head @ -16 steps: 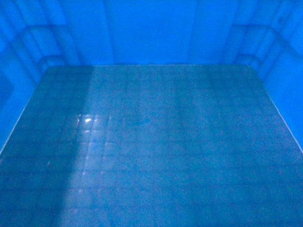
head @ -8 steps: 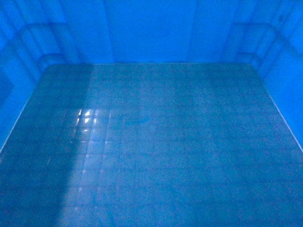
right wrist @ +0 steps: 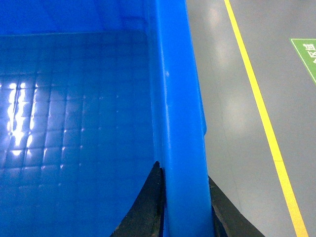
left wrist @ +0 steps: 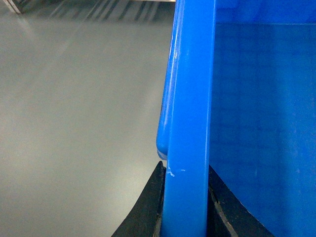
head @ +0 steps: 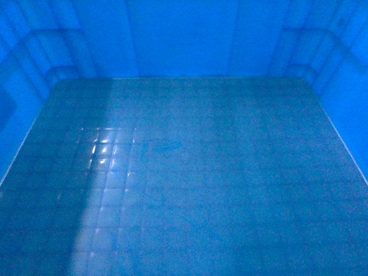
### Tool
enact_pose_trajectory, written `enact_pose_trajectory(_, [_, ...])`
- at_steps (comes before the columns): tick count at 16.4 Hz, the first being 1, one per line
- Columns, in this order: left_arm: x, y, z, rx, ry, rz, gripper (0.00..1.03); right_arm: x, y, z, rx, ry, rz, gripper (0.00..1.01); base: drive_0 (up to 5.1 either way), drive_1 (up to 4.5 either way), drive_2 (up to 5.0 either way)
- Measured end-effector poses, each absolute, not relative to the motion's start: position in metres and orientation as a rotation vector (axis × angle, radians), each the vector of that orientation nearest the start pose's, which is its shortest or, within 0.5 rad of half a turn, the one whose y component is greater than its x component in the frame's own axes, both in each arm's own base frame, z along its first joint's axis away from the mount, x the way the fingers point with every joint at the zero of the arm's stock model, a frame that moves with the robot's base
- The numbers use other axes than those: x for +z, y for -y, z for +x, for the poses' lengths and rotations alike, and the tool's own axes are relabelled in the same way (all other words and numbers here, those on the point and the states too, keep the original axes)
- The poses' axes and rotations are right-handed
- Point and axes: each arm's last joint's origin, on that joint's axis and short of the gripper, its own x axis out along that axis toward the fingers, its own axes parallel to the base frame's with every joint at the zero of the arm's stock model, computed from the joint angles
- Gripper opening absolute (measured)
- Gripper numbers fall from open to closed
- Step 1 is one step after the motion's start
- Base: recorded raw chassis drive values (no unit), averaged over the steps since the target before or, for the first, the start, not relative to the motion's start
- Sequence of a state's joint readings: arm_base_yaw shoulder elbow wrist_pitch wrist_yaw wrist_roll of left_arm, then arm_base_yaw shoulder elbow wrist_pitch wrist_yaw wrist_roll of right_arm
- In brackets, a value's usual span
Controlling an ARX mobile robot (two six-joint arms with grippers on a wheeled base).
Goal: Place box next to blue box on left shelf
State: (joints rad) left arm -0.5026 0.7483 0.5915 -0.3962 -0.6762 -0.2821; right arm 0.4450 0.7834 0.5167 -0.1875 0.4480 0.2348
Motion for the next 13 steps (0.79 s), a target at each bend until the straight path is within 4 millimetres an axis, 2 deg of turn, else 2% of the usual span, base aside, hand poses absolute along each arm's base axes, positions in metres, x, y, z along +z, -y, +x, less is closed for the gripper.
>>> enact_pose_trajectory(13, [0.2569, 0.0585, 0.1441, 0.231, -0.429, 0.031, 0.14, 0.2415, -0.0615, 0.1581, -0.051, -0.41, 0.034, 0.11, 0.0, 4.1, -4.1])
